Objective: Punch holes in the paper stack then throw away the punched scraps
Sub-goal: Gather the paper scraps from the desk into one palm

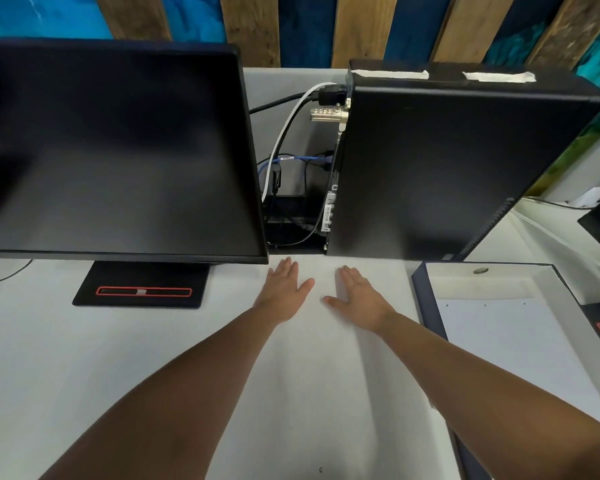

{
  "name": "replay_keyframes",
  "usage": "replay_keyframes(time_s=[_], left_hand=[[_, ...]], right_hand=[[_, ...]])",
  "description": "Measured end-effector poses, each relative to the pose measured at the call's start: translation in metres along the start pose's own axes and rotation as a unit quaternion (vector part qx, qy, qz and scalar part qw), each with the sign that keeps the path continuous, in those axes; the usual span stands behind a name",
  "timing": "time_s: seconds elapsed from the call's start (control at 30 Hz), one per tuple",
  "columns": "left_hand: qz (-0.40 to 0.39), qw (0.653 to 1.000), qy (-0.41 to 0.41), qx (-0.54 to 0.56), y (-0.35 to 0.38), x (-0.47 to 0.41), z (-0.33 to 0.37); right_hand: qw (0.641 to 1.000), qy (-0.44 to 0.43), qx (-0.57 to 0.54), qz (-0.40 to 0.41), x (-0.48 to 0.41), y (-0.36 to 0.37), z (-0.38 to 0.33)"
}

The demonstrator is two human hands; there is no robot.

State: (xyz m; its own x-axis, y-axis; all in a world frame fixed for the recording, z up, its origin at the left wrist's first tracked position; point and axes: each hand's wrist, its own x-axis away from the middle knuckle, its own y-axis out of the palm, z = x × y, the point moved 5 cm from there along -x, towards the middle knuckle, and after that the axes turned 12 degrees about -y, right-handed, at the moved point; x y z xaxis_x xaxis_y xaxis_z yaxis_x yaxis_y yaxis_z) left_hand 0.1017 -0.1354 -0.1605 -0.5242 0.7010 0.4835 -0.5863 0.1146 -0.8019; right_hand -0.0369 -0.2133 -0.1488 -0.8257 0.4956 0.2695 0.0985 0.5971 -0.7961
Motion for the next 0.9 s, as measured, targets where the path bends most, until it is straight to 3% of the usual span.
replay_keyframes(time_s=[0.17, 0.37, 0.43, 0.53, 0.63, 0.77, 0.9], left_hand=[[-0.029, 0.994, 0.101, -0.043, 0.020, 0.015, 0.016], [-0.028, 0.984, 0.166, -0.053, 0.035, 0.033, 0.010], [-0.021, 0.983, 0.180, -0.041, 0.038, 0.039, 0.006], [-0.004, 0.982, 0.189, 0.007, 0.037, 0.046, 0.005], [0.015, 0.982, 0.188, 0.026, 0.035, 0.051, 0.007], [-0.005, 0.983, 0.185, 0.019, 0.038, 0.052, 0.009], [-0.016, 0.979, 0.204, 0.020, 0.041, 0.057, 0.013]], right_hand=[[0.997, -0.047, 0.040, -0.043, 0.008, 0.013, -0.003], [0.995, -0.083, 0.051, -0.037, 0.034, 0.033, -0.006], [0.995, -0.096, 0.034, -0.017, 0.044, 0.036, -0.011], [0.987, -0.130, 0.023, 0.094, 0.057, 0.027, -0.020], [0.980, -0.054, 0.050, 0.187, 0.066, 0.021, -0.014], [0.984, 0.108, 0.082, 0.115, 0.074, 0.036, 0.008], [0.992, 0.071, 0.019, 0.102, 0.082, 0.049, -0.001]])
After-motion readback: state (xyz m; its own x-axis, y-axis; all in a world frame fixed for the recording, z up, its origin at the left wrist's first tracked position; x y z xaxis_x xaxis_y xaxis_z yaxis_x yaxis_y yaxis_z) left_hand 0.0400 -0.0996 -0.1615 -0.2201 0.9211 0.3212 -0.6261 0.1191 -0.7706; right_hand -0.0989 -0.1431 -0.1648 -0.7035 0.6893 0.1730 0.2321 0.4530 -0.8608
